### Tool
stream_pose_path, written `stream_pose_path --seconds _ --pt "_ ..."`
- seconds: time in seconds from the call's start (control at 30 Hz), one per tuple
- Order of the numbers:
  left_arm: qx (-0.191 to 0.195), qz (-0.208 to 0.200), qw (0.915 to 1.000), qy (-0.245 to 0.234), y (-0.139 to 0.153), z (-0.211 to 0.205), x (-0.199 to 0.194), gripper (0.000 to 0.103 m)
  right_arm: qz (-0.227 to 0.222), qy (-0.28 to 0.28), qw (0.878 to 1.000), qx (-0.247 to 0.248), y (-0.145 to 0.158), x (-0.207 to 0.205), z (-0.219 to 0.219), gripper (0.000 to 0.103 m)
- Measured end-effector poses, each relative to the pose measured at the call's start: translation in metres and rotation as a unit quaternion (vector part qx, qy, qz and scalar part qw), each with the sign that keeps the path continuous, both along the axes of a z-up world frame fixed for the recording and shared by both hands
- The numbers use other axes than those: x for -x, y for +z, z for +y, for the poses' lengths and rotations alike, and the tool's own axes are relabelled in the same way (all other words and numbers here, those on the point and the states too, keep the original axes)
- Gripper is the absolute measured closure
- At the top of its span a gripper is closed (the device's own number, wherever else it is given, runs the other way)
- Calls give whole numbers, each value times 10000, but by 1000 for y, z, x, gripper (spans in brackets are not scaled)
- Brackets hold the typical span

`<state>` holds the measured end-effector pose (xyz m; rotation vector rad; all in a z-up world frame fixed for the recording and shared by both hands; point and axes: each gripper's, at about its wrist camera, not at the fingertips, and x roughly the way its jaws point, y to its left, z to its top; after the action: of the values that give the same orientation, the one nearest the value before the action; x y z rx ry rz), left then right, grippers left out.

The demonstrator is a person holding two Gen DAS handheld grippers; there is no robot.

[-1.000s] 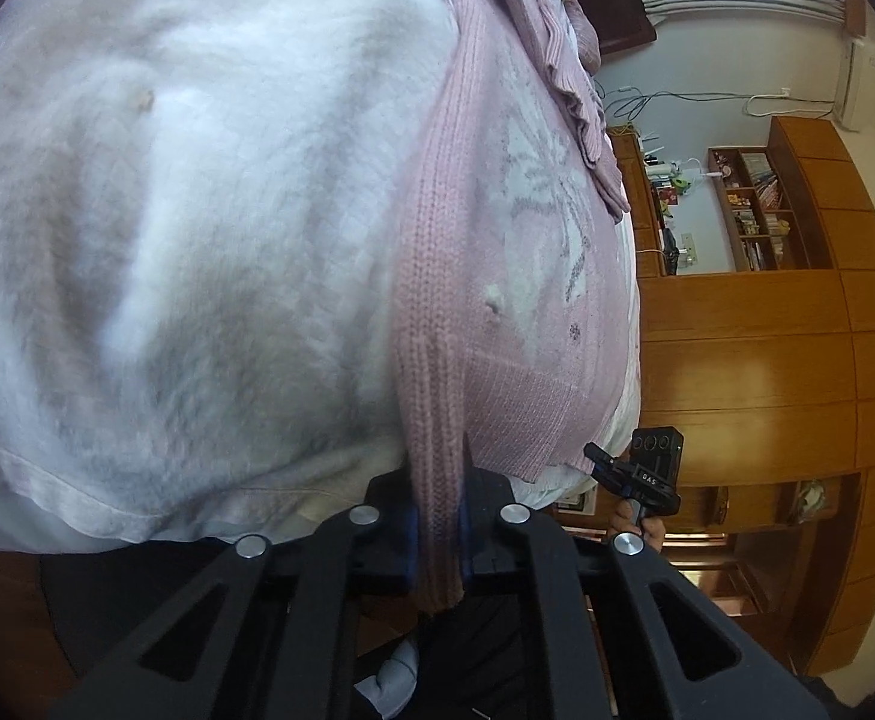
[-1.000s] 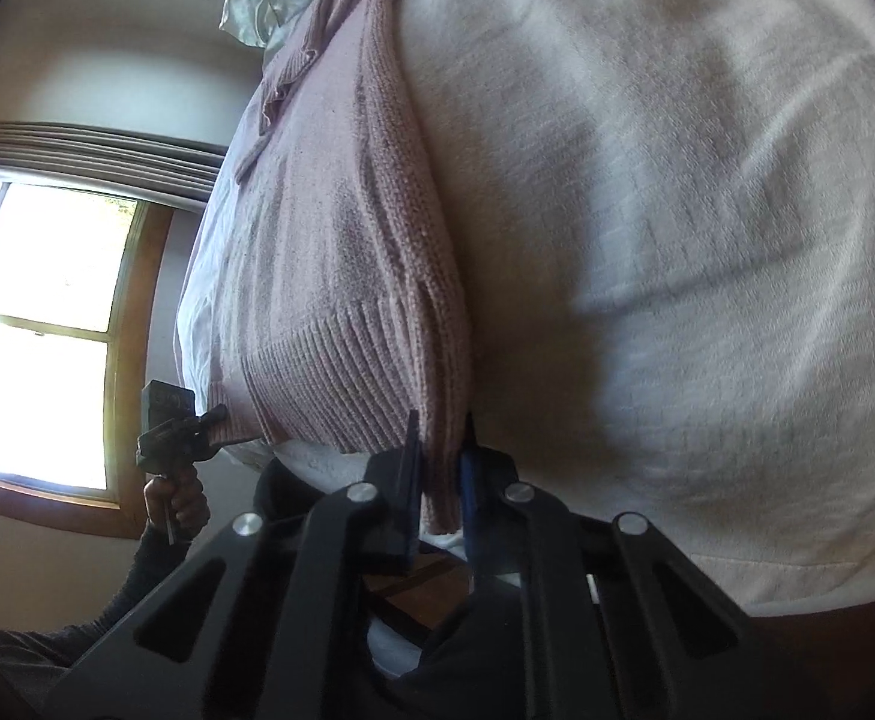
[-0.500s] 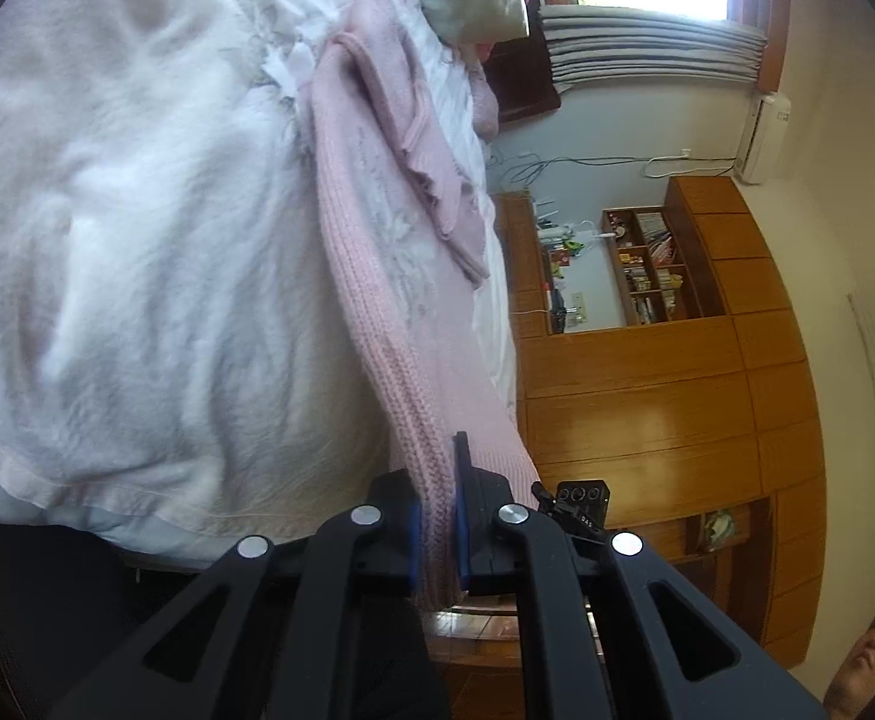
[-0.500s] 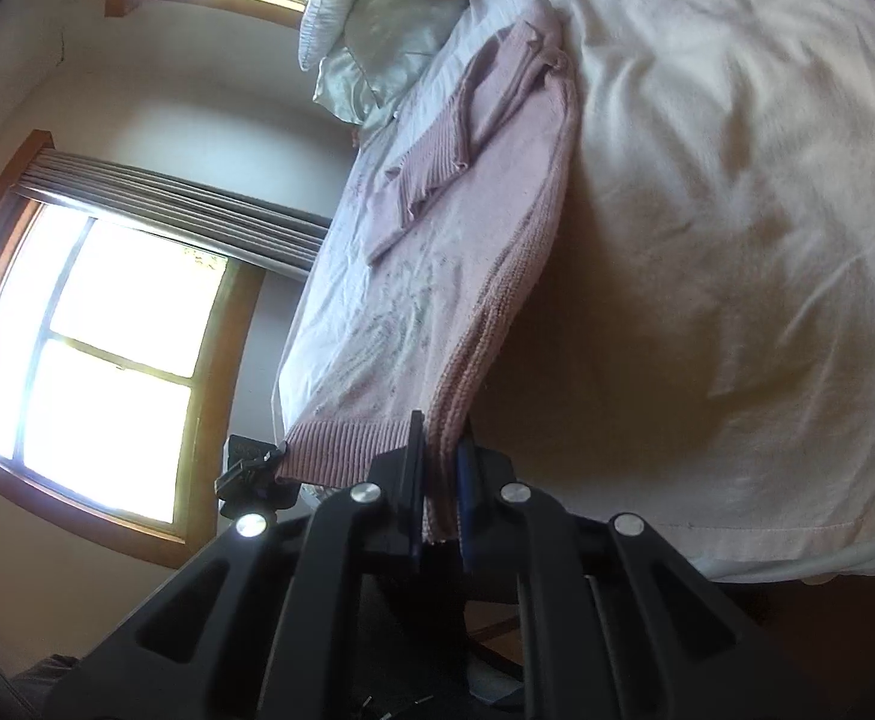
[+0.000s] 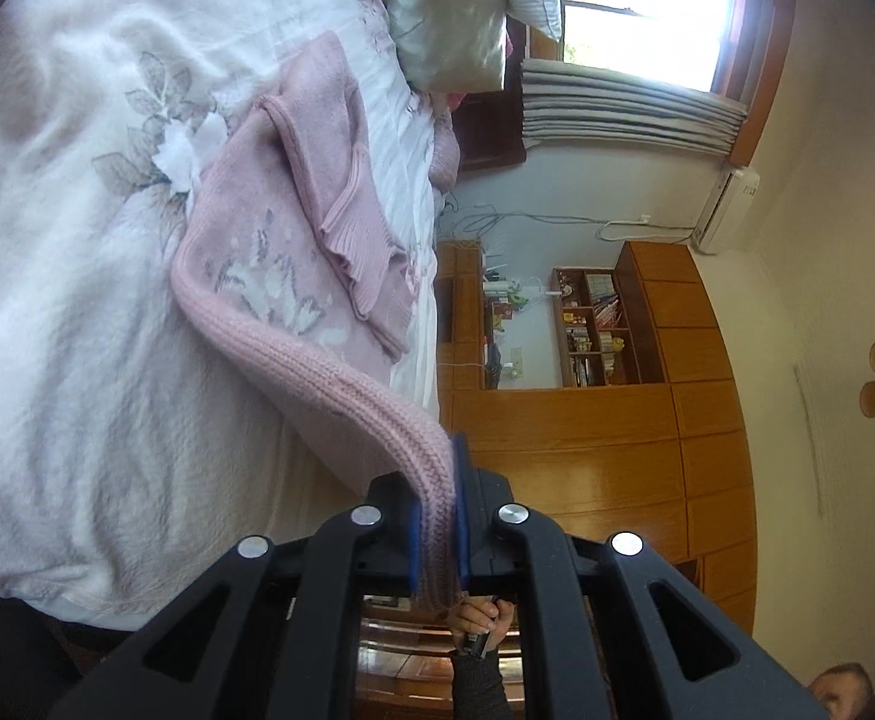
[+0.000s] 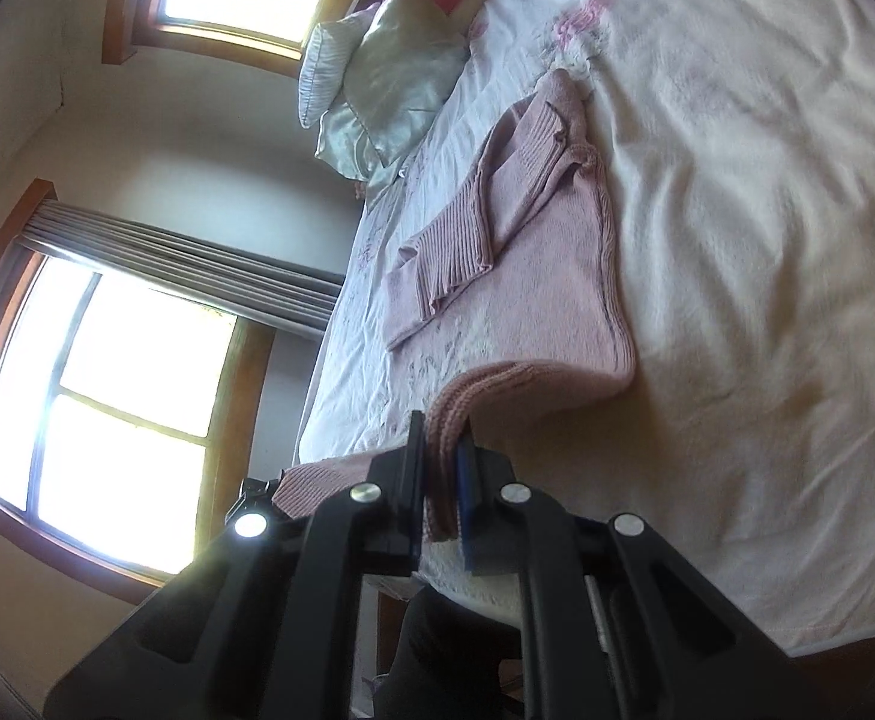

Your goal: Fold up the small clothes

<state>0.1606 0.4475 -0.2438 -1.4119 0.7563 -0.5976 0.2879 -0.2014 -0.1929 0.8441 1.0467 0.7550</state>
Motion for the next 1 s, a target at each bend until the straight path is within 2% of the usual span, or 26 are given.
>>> stream_pose_path --seconds 0.17,0.3,0.47,0.57,0.6,0.63,0.67,0.7,0.73,0.8,0.87,1.0 --pt "191 394 9985 315 -18 15 -48 96 196 -146 9995 192 -4 -49 9 96" --pt "45 730 9966 391 -34 21 -89 95 360 -103 9981 491 -13 -97 27 96" --pt "15 1271 9904 534 -70 31 -138 94 693 -66 9941 835 -44 -152 47 94" --pt "-29 1512 9868 586 -90 34 -156 92 823 -93 9919 962 -58 -174 52 74" --pt "-66 1522 9866 579 -92 34 -158 91 809 -107 9924 919 -59 -179 51 60" --pt "-134 1492 9872 543 -92 35 -160 89 761 -107 9933 858 -58 -183 49 53" --pt "-237 1404 9885 504 -89 35 -162 84 706 -73 9943 797 -55 -185 47 52" --pt "-400 1303 9895 472 -83 36 -164 73 626 -21 9950 772 -52 -185 45 50" --pt "-646 1217 9894 461 -75 37 -165 68 518 9 9953 819 -48 -185 42 50" --pt "-1189 1023 9869 386 -57 39 -166 50 355 67 9940 1029 -44 -182 38 50" --pt "-1709 826 9815 246 -40 39 -168 46 212 178 9916 1264 -43 -180 40 50" --pt "-2633 717 9620 -129 -21 33 -185 41 -159 472 9797 1944 -46 -177 60 50"
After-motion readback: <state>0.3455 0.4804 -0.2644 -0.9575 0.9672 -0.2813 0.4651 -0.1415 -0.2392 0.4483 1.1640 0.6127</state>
